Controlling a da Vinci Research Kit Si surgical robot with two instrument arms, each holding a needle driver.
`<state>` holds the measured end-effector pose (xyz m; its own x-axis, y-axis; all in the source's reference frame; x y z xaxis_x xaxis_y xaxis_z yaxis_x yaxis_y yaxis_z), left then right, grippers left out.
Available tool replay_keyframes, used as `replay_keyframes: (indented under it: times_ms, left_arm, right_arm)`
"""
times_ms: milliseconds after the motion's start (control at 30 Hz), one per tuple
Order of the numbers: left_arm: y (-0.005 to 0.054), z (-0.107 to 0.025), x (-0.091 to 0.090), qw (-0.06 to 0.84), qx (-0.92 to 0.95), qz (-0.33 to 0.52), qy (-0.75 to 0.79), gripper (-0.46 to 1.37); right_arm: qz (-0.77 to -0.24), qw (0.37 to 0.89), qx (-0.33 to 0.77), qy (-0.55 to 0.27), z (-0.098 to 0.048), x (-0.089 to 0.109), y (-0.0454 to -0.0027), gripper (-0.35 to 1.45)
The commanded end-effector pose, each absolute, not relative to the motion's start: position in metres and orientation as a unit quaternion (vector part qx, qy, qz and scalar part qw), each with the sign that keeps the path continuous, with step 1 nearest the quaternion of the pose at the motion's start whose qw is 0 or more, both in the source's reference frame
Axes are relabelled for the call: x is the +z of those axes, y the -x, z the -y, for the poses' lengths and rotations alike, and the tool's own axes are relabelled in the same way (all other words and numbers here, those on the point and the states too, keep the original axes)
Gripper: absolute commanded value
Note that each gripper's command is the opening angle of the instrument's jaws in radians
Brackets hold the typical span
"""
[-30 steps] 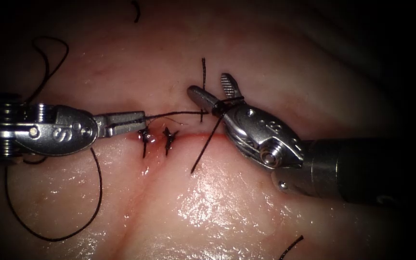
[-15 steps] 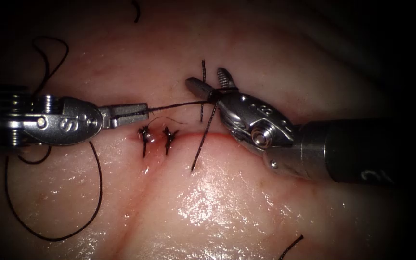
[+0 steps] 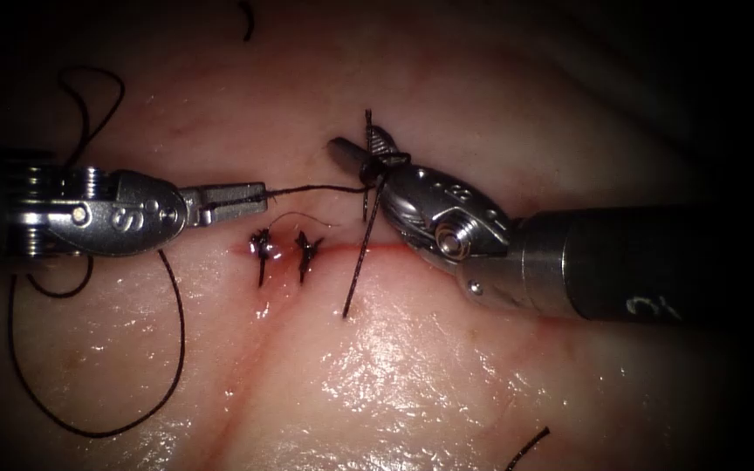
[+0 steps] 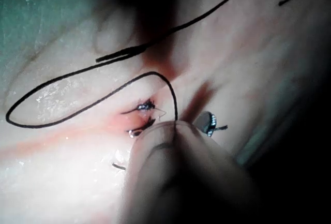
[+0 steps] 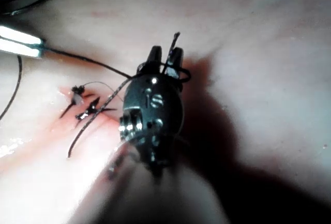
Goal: Wound Closure
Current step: Use the right tool to grasp the tail of the suture, then move the right hand down and the left hand up to tie the knot
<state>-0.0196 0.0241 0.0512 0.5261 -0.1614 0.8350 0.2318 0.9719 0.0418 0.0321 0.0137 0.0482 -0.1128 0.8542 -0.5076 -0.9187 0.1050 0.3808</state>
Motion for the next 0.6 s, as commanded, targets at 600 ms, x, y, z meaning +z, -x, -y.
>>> replay_keyframes:
  times_ms: [600]
  left_arm:
    - [0.019, -0.0279, 0.0563, 0.874, -0.134, 0.467, 0.018, -0.35]
  right_arm:
    - [-0.355, 0.64, 0.681, 0.037, -0.0127, 0.0457, -0.0323, -0.35]
